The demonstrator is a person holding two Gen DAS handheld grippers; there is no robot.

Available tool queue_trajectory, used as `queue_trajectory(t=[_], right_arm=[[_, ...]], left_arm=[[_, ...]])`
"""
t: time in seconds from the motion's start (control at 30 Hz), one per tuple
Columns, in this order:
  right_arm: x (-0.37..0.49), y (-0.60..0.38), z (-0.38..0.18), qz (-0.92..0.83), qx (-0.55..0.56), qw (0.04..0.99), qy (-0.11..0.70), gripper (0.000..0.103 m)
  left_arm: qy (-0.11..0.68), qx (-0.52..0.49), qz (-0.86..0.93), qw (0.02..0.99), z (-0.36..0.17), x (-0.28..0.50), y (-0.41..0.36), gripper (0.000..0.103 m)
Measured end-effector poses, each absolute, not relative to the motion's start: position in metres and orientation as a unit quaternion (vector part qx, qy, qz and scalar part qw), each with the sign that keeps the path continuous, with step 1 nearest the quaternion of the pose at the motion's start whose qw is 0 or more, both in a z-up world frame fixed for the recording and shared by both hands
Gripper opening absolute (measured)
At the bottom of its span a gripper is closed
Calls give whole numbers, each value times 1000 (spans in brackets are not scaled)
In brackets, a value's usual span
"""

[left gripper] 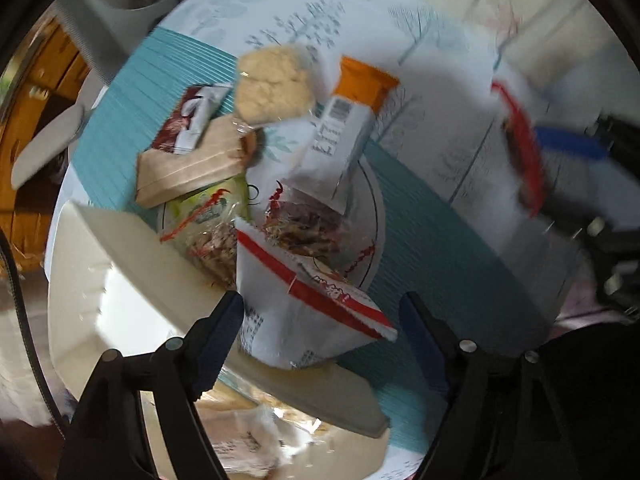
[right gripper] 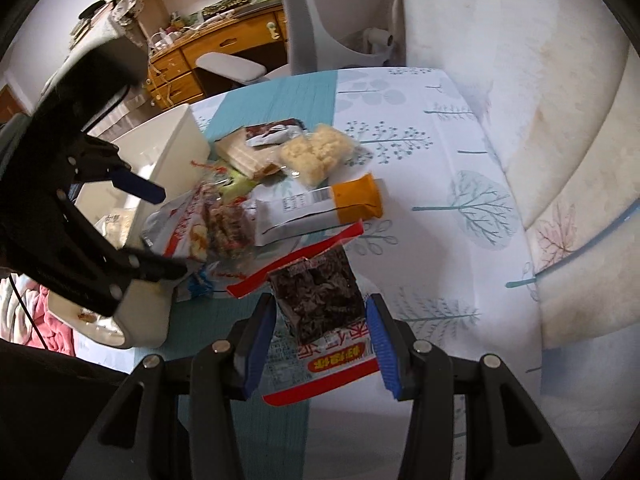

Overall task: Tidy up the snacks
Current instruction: 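Grasp the white red-striped bag with the left tool while the right tool holds the jerky pack, then carry the white bag and the jerky pack over the white tray with both tools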

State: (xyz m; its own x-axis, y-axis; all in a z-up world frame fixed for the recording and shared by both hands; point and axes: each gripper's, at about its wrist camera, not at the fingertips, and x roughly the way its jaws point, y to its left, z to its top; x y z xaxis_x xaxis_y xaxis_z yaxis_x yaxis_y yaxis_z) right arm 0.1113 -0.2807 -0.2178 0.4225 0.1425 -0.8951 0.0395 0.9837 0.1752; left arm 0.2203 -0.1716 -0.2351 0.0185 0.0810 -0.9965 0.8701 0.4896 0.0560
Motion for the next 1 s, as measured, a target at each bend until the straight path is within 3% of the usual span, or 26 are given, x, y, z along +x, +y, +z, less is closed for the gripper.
queue_trajectory(t=[0.3, 0.4, 0.6, 1.0], right_arm=[[112, -297, -215, 8, 87, 840, 536, 47], [110, -299, -213, 8, 87, 839, 538, 47], [107, -299, -210, 10, 86, 838, 538, 47], [106, -283, -196, 36, 91, 842, 531, 47]], left_arm=[[614, 407, -298, 607, -256, 227, -185, 78], [622, 398, -273, 617, -264, 235, -181, 64], [632, 356, -263, 636, -260, 243, -174, 55], [639, 247, -241, 687, -224, 249, -152, 52]])
